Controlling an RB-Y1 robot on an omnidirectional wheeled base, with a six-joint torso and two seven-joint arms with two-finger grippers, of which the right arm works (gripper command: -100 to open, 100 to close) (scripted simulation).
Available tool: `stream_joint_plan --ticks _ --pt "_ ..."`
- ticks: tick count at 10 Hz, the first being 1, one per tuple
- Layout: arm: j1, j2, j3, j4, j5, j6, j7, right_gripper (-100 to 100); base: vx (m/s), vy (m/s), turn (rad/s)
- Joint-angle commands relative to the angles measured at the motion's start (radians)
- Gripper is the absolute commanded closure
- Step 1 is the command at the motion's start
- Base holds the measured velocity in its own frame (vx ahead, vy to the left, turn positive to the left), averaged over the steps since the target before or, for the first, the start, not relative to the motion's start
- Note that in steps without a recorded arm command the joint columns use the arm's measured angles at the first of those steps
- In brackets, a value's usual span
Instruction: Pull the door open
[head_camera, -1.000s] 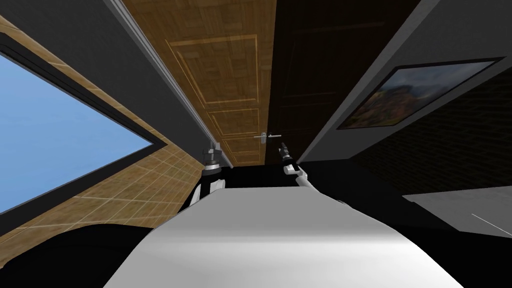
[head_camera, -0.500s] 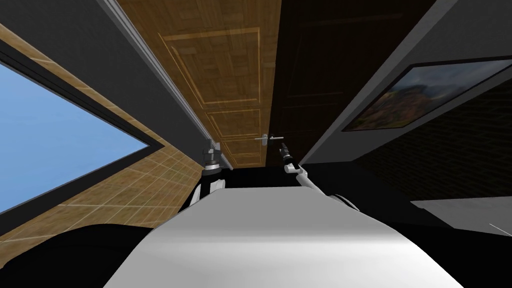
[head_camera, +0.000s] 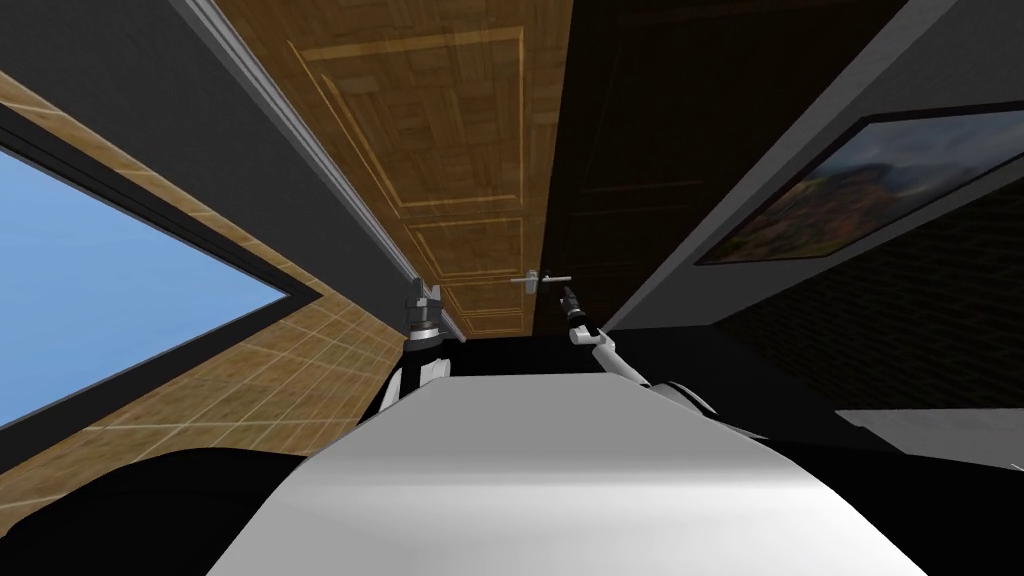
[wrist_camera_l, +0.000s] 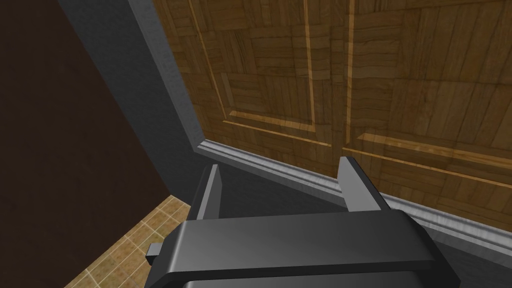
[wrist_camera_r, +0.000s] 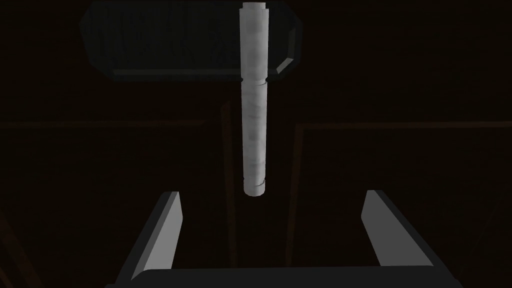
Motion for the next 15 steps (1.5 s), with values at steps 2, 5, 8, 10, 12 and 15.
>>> stream_joint_plan --ticks 2,5,8,10,12,15 --pt "0.016 -0.041 -0.023 0.030 -0.010 -0.016 -0.025 -100 0.054 0.025 0.096" --pt "0.027 -0.072 -0.039 0.052 -0.018 -0.029 -0.044 -100 0.036 0.017 0.051" --pt "0.046 -0.125 -0.066 0.091 -0.031 -0.052 -0.080 -100 0.076 0.019 0.100" --pt "0.056 -0.162 -0.083 0.118 -0.040 -0.071 -0.109 -100 0.139 -0.014 0.159" --pt "0.059 -0.175 -0.087 0.128 -0.043 -0.080 -0.121 -100 0.096 -0.006 0.069" --pt "0.050 -0.183 -0.080 0.136 -0.044 -0.097 -0.145 -100 0.156 0.022 0.192"
